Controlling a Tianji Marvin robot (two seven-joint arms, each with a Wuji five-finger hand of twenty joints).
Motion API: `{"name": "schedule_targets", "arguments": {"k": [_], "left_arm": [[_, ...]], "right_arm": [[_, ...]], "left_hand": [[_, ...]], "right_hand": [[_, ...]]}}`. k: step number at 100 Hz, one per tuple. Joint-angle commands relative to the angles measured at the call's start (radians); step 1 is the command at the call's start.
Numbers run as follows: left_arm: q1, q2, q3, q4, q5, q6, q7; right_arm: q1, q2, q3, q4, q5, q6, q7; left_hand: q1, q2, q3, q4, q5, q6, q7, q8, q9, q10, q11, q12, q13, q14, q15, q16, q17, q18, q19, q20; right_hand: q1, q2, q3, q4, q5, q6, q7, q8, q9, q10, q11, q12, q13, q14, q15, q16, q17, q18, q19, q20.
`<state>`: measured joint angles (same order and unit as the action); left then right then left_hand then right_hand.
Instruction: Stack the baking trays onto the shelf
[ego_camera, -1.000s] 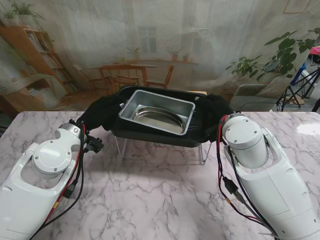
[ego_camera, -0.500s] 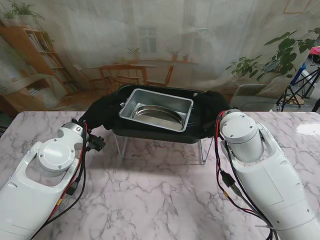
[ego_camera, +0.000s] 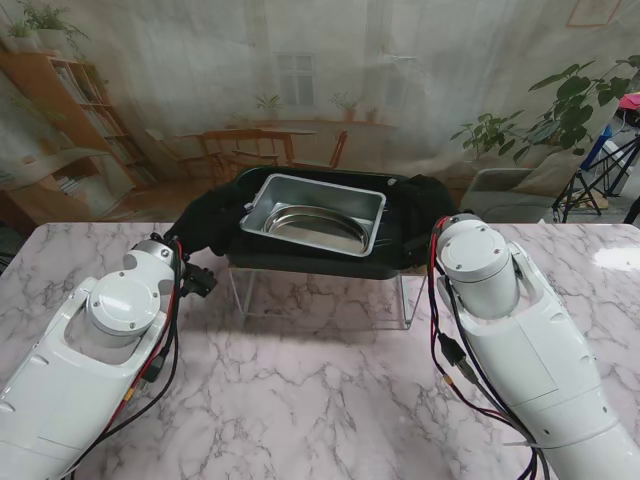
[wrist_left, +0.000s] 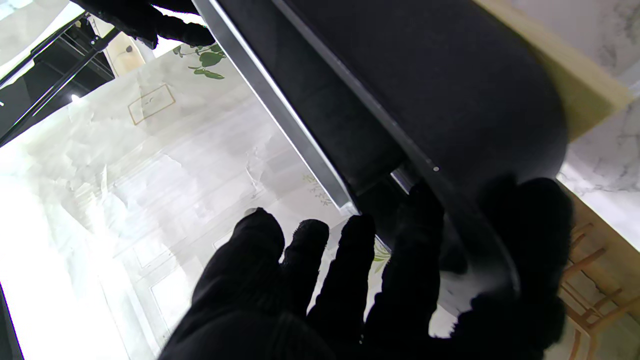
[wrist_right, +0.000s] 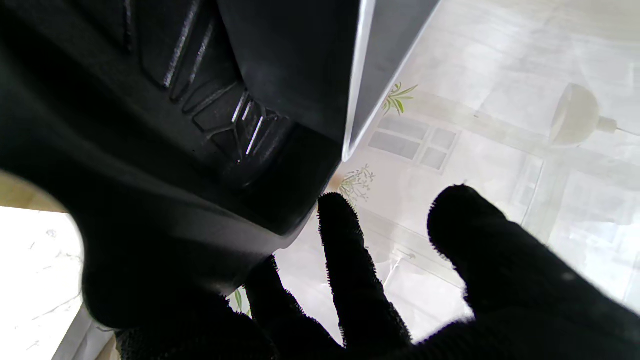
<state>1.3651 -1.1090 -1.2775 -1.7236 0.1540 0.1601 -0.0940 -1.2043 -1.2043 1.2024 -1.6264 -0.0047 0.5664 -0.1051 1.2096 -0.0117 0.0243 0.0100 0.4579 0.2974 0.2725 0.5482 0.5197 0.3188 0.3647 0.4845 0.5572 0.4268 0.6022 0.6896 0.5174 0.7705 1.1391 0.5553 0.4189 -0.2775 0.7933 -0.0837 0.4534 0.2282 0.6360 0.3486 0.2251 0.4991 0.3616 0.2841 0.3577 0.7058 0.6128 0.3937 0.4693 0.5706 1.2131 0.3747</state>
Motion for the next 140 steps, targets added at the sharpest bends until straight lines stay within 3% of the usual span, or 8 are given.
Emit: {"name": "schedule_targets", "arguments": {"k": [1,25,37,46,65,77,104,140], "left_arm": [[-0.019,-0.033,0.033,-0.025,-0.011,-0.011,-0.021],[-0.031,-0.039,0.049,-0.005,-0.02,-0.001,-0.008],[-0.034,-0.04,0.054,0.0,-0.019,0.001,-0.006],[-0.03,-0.04,0.053,-0.006,-0.017,0.007,-0.003],[-0.013,-0.036,0.043,-0.023,-0.017,0.01,-0.015],[0.001,-0.032,0.029,-0.035,-0.019,0.012,-0.026],[0.04,-0.027,-0.019,-0.06,-0.011,-0.004,-0.026],[0.064,-0.022,-0.057,-0.079,-0.006,-0.019,-0.036]], "right_arm": [[0.008,-0.037,-0.024,-0.022,0.02,-0.028,0.018],[0.017,-0.035,-0.016,0.001,0.012,-0.055,0.018],[0.019,-0.029,-0.013,0.003,0.003,-0.059,0.034],[0.018,-0.024,-0.009,0.004,-0.002,-0.063,0.047],[0.01,-0.013,0.007,0.005,-0.011,-0.085,0.074],[0.0,-0.007,0.018,-0.002,-0.019,-0.092,0.084],[-0.036,0.006,0.06,-0.032,-0.064,-0.125,0.09],[-0.073,0.018,0.101,-0.062,-0.092,-0.154,0.102]], "left_hand": [[0.068,0.001,0.014,0.012,0.008,-0.019,0.017,0.002,-0.046,-0.033,0.018,-0.008,0.009,-0.01,0.02,0.002,-0.063,-0.575,0.049,-0.037],[0.065,0.002,0.011,0.011,0.004,-0.022,0.018,0.0,-0.049,-0.036,0.019,-0.01,0.007,-0.013,0.019,0.001,-0.067,-0.577,0.046,-0.038],[0.054,0.007,0.007,0.012,-0.003,-0.024,0.013,-0.005,-0.057,-0.038,0.015,-0.013,-0.003,-0.013,0.012,-0.002,-0.078,-0.576,0.04,-0.039],[0.043,0.013,0.004,0.013,-0.006,-0.026,0.005,-0.014,-0.065,-0.041,0.009,-0.016,-0.019,-0.016,-0.002,-0.009,-0.092,-0.576,0.029,-0.042],[-0.061,0.048,-0.022,0.028,-0.021,-0.041,-0.041,-0.053,-0.117,-0.058,-0.057,-0.064,-0.086,-0.028,-0.086,-0.067,-0.178,-0.528,-0.024,-0.039],[-0.128,0.051,-0.041,0.016,-0.032,-0.05,-0.067,-0.096,-0.156,-0.069,-0.101,-0.091,-0.134,-0.034,-0.14,-0.107,-0.243,-0.495,-0.064,-0.038],[-0.171,0.044,-0.043,0.007,-0.042,-0.055,-0.091,-0.108,-0.175,-0.071,-0.139,-0.11,-0.148,-0.032,-0.166,-0.131,-0.261,-0.479,-0.083,-0.036],[-0.218,0.031,-0.044,0.0,-0.051,-0.101,-0.123,-0.123,-0.194,-0.108,-0.237,-0.193,-0.158,-0.024,-0.221,-0.185,-0.277,-0.434,-0.126,-0.044]], "right_hand": [[0.031,-0.025,0.028,-0.018,-0.031,-0.044,0.016,0.002,0.062,-0.267,0.397,0.076,0.196,-0.485,-0.008,-0.017,-0.088,-0.299,-0.014,-0.005],[0.024,-0.026,0.029,-0.019,-0.038,-0.057,0.024,0.0,0.059,-0.282,0.396,0.076,0.177,-0.499,-0.021,-0.021,-0.119,-0.302,-0.027,-0.006],[0.006,-0.02,0.007,-0.018,-0.064,-0.109,0.034,0.002,0.046,-0.318,0.379,0.068,0.116,-0.521,-0.075,-0.042,-0.233,-0.213,-0.085,-0.019],[-0.003,-0.014,-0.013,-0.015,-0.079,-0.146,0.047,0.009,0.042,-0.336,0.367,0.064,0.087,-0.527,-0.125,-0.059,-0.288,-0.184,-0.128,-0.025],[-0.022,0.003,-0.056,-0.01,-0.1,-0.189,0.047,0.016,0.009,-0.363,0.326,0.047,0.03,-0.551,-0.24,-0.097,-0.361,-0.179,-0.246,-0.025],[-0.042,0.007,-0.073,-0.009,-0.115,-0.204,0.039,0.017,-0.011,-0.368,0.299,0.035,0.001,-0.56,-0.3,-0.121,-0.392,-0.186,-0.316,-0.025],[-0.062,0.018,-0.095,-0.007,-0.155,-0.221,0.031,0.019,-0.027,-0.377,0.287,0.03,-0.015,-0.567,-0.337,-0.133,-0.409,-0.199,-0.364,-0.017],[-0.069,0.012,-0.099,-0.005,-0.156,-0.224,0.031,0.019,-0.029,-0.38,0.284,0.028,-0.013,-0.566,-0.35,-0.133,-0.408,-0.199,-0.382,0.004]]}}
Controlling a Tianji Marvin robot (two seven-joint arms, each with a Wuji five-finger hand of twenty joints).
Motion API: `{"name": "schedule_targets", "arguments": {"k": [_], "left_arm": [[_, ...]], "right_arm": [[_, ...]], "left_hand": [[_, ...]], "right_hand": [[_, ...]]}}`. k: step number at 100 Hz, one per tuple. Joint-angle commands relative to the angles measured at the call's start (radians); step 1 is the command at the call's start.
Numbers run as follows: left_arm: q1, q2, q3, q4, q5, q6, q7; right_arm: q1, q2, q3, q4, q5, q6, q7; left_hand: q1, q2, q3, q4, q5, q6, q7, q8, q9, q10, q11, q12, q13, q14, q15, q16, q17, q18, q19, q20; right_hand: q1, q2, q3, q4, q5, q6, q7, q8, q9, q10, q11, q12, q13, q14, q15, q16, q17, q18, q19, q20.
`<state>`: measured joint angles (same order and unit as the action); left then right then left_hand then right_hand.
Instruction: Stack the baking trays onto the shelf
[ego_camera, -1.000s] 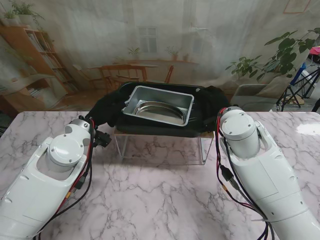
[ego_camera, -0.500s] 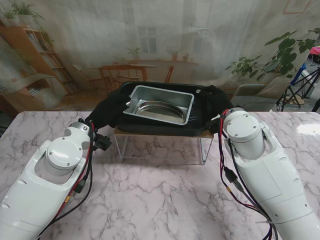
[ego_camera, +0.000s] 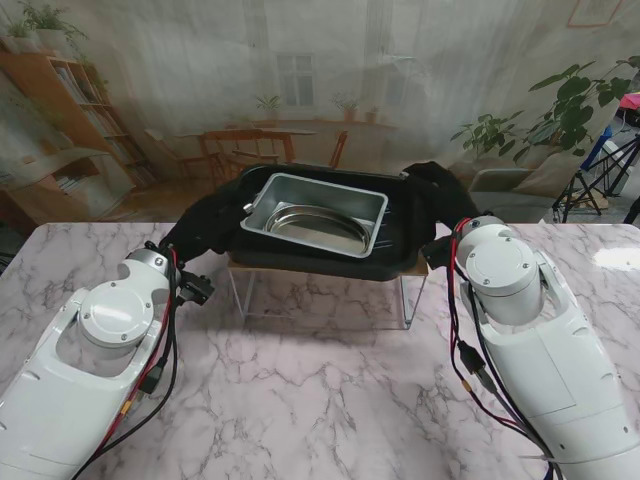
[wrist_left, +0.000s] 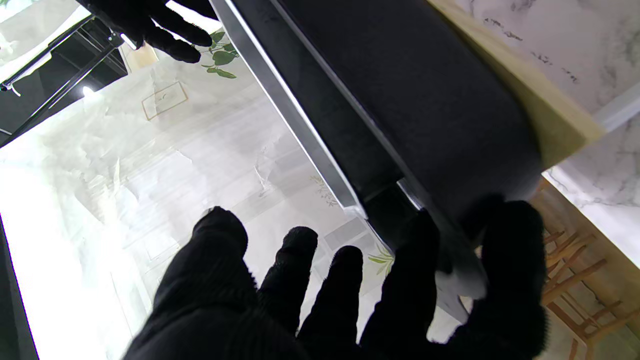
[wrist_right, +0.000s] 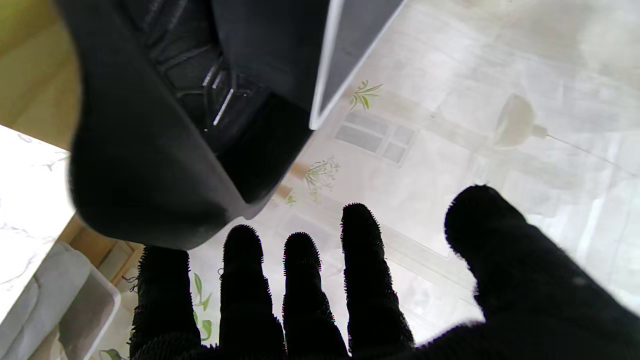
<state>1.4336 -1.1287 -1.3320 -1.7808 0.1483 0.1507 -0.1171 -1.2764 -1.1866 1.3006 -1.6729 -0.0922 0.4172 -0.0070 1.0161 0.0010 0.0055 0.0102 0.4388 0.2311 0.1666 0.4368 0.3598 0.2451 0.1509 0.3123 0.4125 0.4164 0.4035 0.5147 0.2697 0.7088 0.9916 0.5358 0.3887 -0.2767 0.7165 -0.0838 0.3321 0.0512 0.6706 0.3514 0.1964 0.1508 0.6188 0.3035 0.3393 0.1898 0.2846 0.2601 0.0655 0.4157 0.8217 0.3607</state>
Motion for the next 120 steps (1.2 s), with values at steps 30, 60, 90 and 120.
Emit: {"name": "schedule_targets", "arguments": {"k": [30,60,90,120], "left_arm": [[0.011,0.005,-0.021,-0.042,0.011,-0.016,-0.033],[0.073,0.013,-0.084,-0.082,0.03,-0.048,-0.045],[0.152,0.02,-0.166,-0.132,0.058,-0.125,-0.051],[0.257,0.008,-0.231,-0.198,-0.003,-0.29,0.015]], "right_arm": [[-0.016,0.007,0.021,-0.032,-0.017,-0.017,0.018],[-0.055,0.021,0.06,-0.071,-0.039,-0.044,0.044],[-0.11,0.038,0.101,-0.128,-0.061,-0.084,0.083],[-0.246,0.059,0.164,-0.238,-0.063,-0.232,0.133]], "left_hand": [[-0.04,0.013,-0.028,-0.002,-0.038,-0.039,-0.022,-0.015,-0.032,-0.03,-0.034,-0.024,-0.019,-0.006,-0.028,-0.017,-0.029,-0.337,0.016,-0.025],[-0.061,0.006,-0.029,-0.005,-0.045,-0.055,-0.03,-0.019,-0.032,-0.032,-0.061,-0.03,-0.029,0.0,-0.045,-0.03,-0.045,-0.285,-0.004,-0.029],[-0.07,0.007,-0.027,-0.005,-0.043,-0.06,-0.031,-0.019,-0.005,-0.031,-0.079,-0.027,-0.04,-0.029,-0.061,-0.034,-0.092,-0.266,-0.029,-0.035],[-0.048,0.034,-0.029,-0.007,0.055,-0.016,0.001,-0.001,0.12,-0.001,-0.082,-0.003,-0.056,-0.073,-0.115,-0.054,-0.174,-0.401,-0.156,-0.099]], "right_hand": [[-0.041,0.01,-0.025,-0.004,-0.034,-0.048,-0.004,0.017,0.0,-0.033,0.026,0.008,0.006,-0.051,-0.026,0.002,-0.005,-0.046,0.0,0.03],[-0.041,0.01,-0.027,-0.004,-0.032,-0.049,-0.007,0.017,0.002,-0.031,0.023,0.007,0.006,-0.051,-0.03,0.002,-0.005,-0.044,-0.011,0.039],[-0.041,0.011,-0.031,-0.004,-0.028,-0.048,-0.011,0.016,0.008,-0.029,0.017,0.005,0.0,-0.058,-0.04,0.0,-0.016,-0.064,-0.029,0.046],[-0.041,0.007,-0.036,-0.006,0.011,-0.059,-0.028,0.01,0.036,-0.044,-0.011,-0.006,-0.011,-0.074,-0.074,-0.014,-0.029,-0.086,-0.099,0.056]]}}
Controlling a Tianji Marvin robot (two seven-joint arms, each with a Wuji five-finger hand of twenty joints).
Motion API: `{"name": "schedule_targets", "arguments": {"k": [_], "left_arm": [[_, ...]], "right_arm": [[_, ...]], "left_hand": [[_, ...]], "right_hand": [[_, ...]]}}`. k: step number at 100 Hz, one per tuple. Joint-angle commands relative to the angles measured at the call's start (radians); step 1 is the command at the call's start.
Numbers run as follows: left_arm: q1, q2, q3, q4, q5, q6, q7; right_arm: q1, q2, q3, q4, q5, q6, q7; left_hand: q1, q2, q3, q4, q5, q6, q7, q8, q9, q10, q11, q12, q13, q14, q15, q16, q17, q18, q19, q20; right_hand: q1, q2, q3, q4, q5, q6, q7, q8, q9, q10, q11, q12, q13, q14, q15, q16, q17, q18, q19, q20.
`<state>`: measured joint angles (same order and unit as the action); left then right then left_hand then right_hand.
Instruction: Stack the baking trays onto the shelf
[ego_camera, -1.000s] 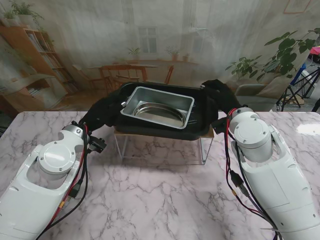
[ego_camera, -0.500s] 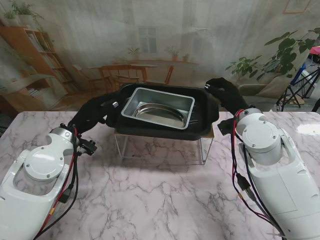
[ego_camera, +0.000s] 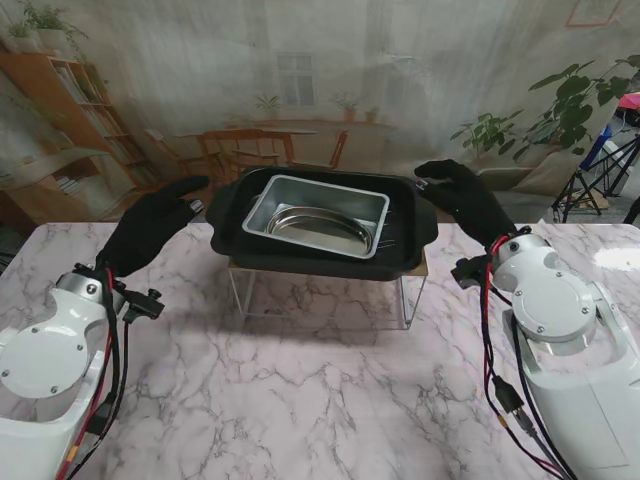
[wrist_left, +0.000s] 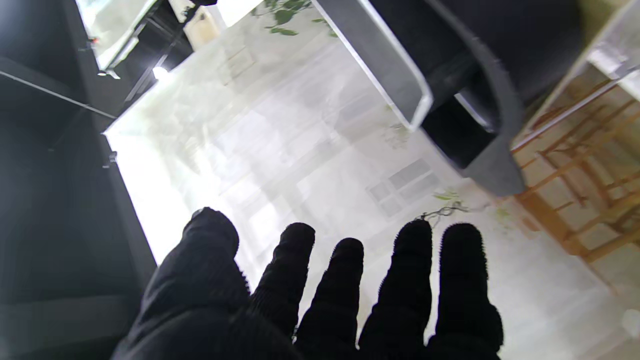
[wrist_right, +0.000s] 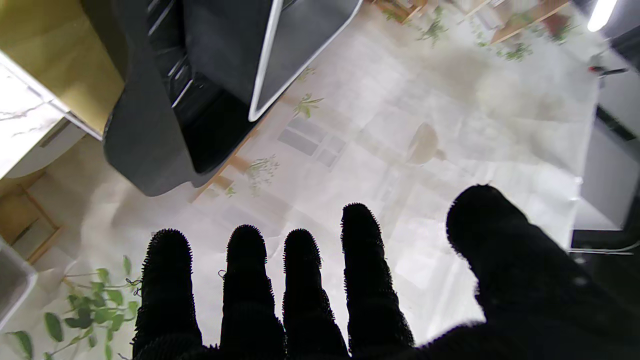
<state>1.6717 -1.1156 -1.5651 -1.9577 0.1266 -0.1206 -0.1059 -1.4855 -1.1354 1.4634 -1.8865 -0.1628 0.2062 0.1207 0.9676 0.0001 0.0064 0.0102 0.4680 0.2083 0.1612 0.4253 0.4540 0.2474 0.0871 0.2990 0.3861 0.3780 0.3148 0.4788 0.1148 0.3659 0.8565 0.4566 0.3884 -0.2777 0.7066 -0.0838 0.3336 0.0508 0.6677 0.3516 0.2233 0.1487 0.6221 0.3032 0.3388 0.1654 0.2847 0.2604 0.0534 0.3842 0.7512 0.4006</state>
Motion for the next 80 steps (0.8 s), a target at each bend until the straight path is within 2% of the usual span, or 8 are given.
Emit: {"name": "schedule_targets", "arguments": {"k": [1,12,27,43,51,58,71,80], "left_arm": [[0.023,-0.006,0.001,-0.024,0.018,-0.026,0.008],[0.06,-0.012,0.008,-0.04,0.021,-0.101,0.052],[0.11,-0.022,0.049,-0.045,0.027,-0.179,0.113],[0.136,-0.034,0.108,-0.013,0.073,-0.233,0.19],[0.143,-0.037,0.131,0.0,0.071,-0.242,0.205],[0.15,-0.039,0.152,0.009,0.066,-0.243,0.215],[0.156,-0.04,0.185,0.028,0.081,-0.223,0.224],[0.16,-0.04,0.198,0.037,0.095,-0.206,0.226]], "right_arm": [[-0.043,0.008,0.003,-0.029,0.008,-0.03,0.006],[-0.11,0.013,0.017,-0.062,0.002,-0.13,0.007],[-0.202,0.011,0.024,-0.093,-0.018,-0.251,-0.032],[-0.274,0.005,0.015,-0.101,-0.029,-0.333,-0.08],[-0.299,0.003,0.005,-0.097,-0.039,-0.366,-0.101],[-0.317,0.001,-0.006,-0.087,-0.064,-0.396,-0.128],[-0.337,-0.007,-0.029,-0.064,-0.125,-0.433,-0.19],[-0.347,-0.011,-0.038,-0.051,-0.149,-0.444,-0.219]], "left_hand": [[0.0,0.036,-0.03,-0.007,0.027,0.006,0.007,0.01,0.028,-0.005,-0.018,0.01,-0.031,-0.036,-0.028,-0.019,-0.019,-0.058,-0.021,-0.021],[-0.002,0.038,-0.031,-0.009,0.04,0.005,0.012,0.014,0.048,0.0,-0.012,0.016,-0.026,-0.041,-0.028,-0.019,-0.02,-0.068,-0.027,-0.025],[-0.004,0.04,-0.03,-0.009,0.052,0.005,0.018,0.022,0.068,0.002,-0.001,0.034,-0.018,-0.042,-0.02,-0.013,-0.013,-0.079,-0.018,-0.022],[-0.001,0.04,-0.028,-0.009,0.063,0.007,0.024,0.028,0.078,0.004,-0.005,0.043,-0.005,-0.039,-0.009,-0.008,0.008,-0.129,-0.011,-0.022],[-0.001,0.041,-0.028,-0.009,0.069,0.007,0.027,0.03,0.088,0.003,-0.006,0.042,0.002,-0.038,-0.003,-0.009,0.018,-0.16,-0.012,-0.024],[-0.001,0.044,-0.028,-0.009,0.073,0.005,0.03,0.031,0.094,0.003,-0.007,0.041,0.005,-0.04,0.001,-0.011,0.024,-0.168,-0.011,-0.024],[-0.001,0.049,-0.027,-0.009,0.075,0.006,0.034,0.032,0.102,0.003,-0.003,0.044,-0.003,-0.041,0.005,-0.014,0.007,-0.142,-0.018,-0.027],[0.001,0.049,-0.027,-0.009,0.076,0.01,0.036,0.032,0.105,0.006,0.001,0.05,-0.005,-0.039,0.008,-0.014,0.003,-0.14,-0.016,-0.026]], "right_hand": [[-0.041,0.008,-0.026,-0.006,0.013,-0.059,-0.025,0.009,0.009,-0.043,-0.016,-0.006,-0.012,-0.049,-0.076,-0.015,-0.018,-0.055,-0.031,0.016],[-0.043,0.009,-0.027,-0.006,0.026,-0.066,-0.042,0.004,0.023,-0.057,-0.054,-0.018,-0.005,-0.055,-0.113,-0.038,-0.009,-0.061,-0.083,0.021],[-0.048,0.011,-0.031,-0.006,0.024,-0.065,-0.05,0.001,0.033,-0.048,-0.064,-0.02,0.006,-0.053,-0.12,-0.043,0.001,-0.06,-0.094,0.025],[-0.046,0.012,-0.033,-0.004,0.032,-0.064,-0.052,0.001,0.048,-0.043,-0.068,-0.02,0.019,-0.052,-0.125,-0.045,0.011,-0.057,-0.104,0.028],[-0.046,0.012,-0.034,-0.004,0.035,-0.064,-0.053,0.001,0.055,-0.048,-0.07,-0.02,0.022,-0.054,-0.128,-0.045,0.014,-0.057,-0.109,0.03],[-0.046,0.013,-0.035,-0.004,0.037,-0.066,-0.054,0.001,0.058,-0.049,-0.071,-0.02,0.024,-0.054,-0.129,-0.045,0.016,-0.056,-0.111,0.031],[-0.048,0.014,-0.036,-0.004,0.041,-0.068,-0.056,0.001,0.061,-0.046,-0.076,-0.021,0.027,-0.054,-0.131,-0.045,0.019,-0.056,-0.116,0.034],[-0.047,0.015,-0.036,-0.003,0.041,-0.068,-0.057,0.002,0.065,-0.049,-0.076,-0.02,0.028,-0.054,-0.133,-0.045,0.019,-0.056,-0.119,0.036]]}}
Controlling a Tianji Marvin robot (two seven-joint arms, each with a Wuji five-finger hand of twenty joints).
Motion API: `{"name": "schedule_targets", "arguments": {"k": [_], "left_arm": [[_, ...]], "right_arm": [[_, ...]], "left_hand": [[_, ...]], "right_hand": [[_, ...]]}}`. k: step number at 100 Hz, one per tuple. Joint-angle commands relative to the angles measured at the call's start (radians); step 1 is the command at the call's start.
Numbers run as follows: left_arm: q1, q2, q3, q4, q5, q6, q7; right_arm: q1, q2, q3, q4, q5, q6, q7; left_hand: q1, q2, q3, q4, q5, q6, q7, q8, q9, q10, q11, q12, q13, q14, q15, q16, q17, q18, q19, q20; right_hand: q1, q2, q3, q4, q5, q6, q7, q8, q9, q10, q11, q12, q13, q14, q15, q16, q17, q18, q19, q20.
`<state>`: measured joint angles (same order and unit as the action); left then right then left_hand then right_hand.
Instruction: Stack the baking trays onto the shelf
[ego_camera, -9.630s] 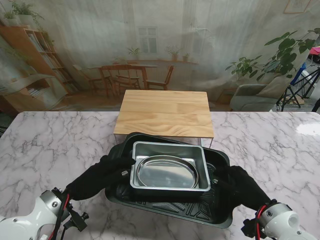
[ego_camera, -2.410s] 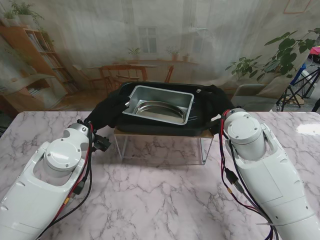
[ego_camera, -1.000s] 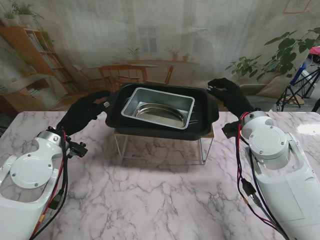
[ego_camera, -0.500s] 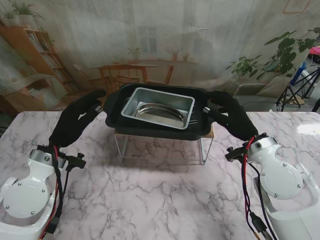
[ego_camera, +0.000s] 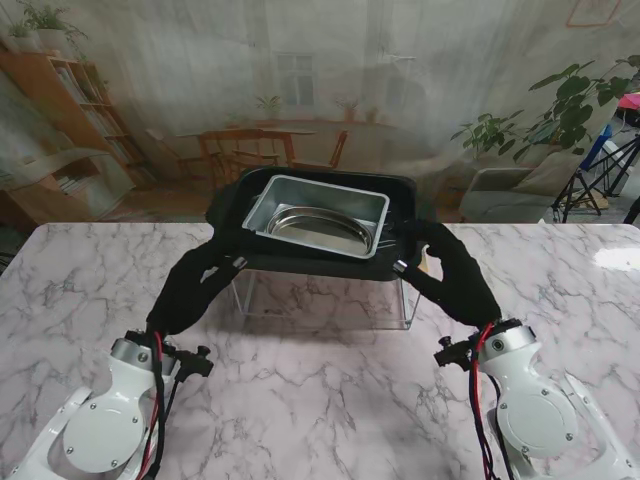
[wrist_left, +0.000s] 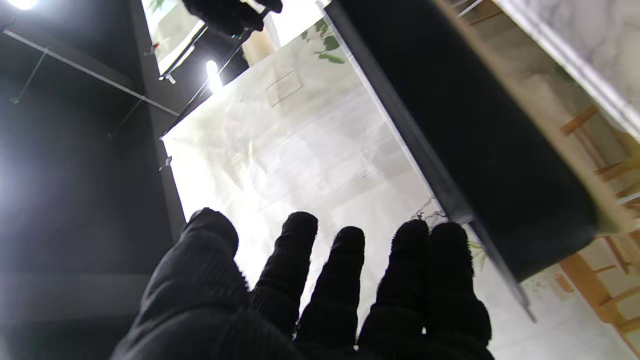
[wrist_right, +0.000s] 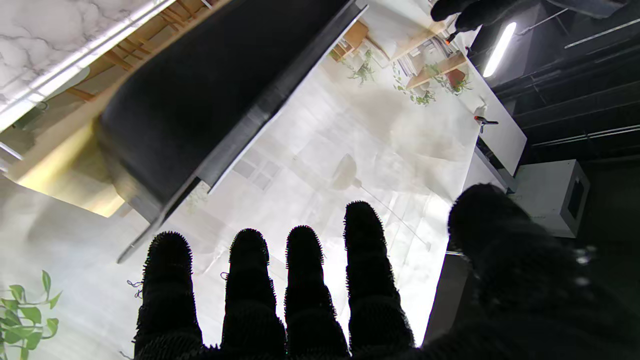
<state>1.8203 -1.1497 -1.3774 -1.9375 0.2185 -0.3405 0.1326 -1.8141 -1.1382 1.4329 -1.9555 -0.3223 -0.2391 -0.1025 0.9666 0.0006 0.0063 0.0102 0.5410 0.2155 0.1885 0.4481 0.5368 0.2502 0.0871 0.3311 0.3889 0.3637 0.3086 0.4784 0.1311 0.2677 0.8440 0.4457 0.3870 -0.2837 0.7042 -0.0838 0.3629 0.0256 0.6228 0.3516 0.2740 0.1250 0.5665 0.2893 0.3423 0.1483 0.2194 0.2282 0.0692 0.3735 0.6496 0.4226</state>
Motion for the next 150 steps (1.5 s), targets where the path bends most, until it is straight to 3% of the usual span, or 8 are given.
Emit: {"name": "schedule_targets", "arguments": {"k": [1,57,65,150], "left_arm": [[0.012,-0.006,0.011,0.017,0.004,0.015,-0.012],[-0.033,-0.011,0.027,0.118,0.071,0.134,0.016],[-0.042,-0.01,0.029,0.132,0.084,0.14,0.018],[-0.052,-0.004,0.033,0.146,0.101,0.133,-0.002]], "right_arm": [[-0.019,-0.008,-0.007,0.019,0.009,0.0,0.003],[-0.025,-0.02,-0.034,0.122,0.003,-0.006,-0.052],[-0.031,-0.013,-0.027,0.116,0.02,0.006,-0.016],[-0.053,-0.016,-0.022,0.099,0.008,-0.014,-0.039]], "left_hand": [[0.001,0.049,-0.027,-0.009,0.004,0.002,0.009,0.009,0.022,0.004,0.001,0.019,-0.008,-0.024,0.014,-0.013,-0.013,-0.042,-0.003,-0.015],[0.003,0.05,-0.027,-0.009,0.005,0.002,0.01,0.007,0.025,0.001,0.001,0.034,-0.013,-0.026,0.014,-0.011,-0.021,-0.037,0.0,-0.013],[0.005,0.05,-0.027,-0.008,0.005,0.003,0.01,0.007,0.024,0.001,0.001,0.035,-0.012,-0.026,0.013,-0.011,-0.022,-0.037,0.0,-0.014],[0.006,0.056,-0.027,-0.008,0.007,0.004,0.011,0.006,0.026,0.004,0.001,0.037,-0.015,-0.023,0.011,-0.01,-0.025,-0.038,0.001,-0.014]], "right_hand": [[-0.046,0.02,-0.034,-0.004,0.012,-0.043,-0.012,0.002,0.014,-0.023,-0.021,-0.006,0.025,-0.038,-0.068,-0.013,0.003,-0.045,-0.018,0.014],[-0.035,0.019,-0.028,-0.004,0.025,-0.037,-0.012,0.007,0.034,-0.025,-0.024,-0.004,0.031,-0.036,-0.071,-0.011,0.006,-0.043,-0.044,0.025],[-0.04,0.03,-0.033,-0.005,0.016,-0.041,-0.017,0.006,0.026,-0.03,-0.028,-0.005,0.027,-0.041,-0.074,-0.011,0.006,-0.048,-0.051,0.028],[-0.04,0.028,-0.03,-0.004,0.028,-0.041,-0.016,0.011,0.036,-0.02,-0.026,-0.002,0.032,-0.035,-0.071,-0.008,0.018,-0.044,-0.079,0.055]]}}
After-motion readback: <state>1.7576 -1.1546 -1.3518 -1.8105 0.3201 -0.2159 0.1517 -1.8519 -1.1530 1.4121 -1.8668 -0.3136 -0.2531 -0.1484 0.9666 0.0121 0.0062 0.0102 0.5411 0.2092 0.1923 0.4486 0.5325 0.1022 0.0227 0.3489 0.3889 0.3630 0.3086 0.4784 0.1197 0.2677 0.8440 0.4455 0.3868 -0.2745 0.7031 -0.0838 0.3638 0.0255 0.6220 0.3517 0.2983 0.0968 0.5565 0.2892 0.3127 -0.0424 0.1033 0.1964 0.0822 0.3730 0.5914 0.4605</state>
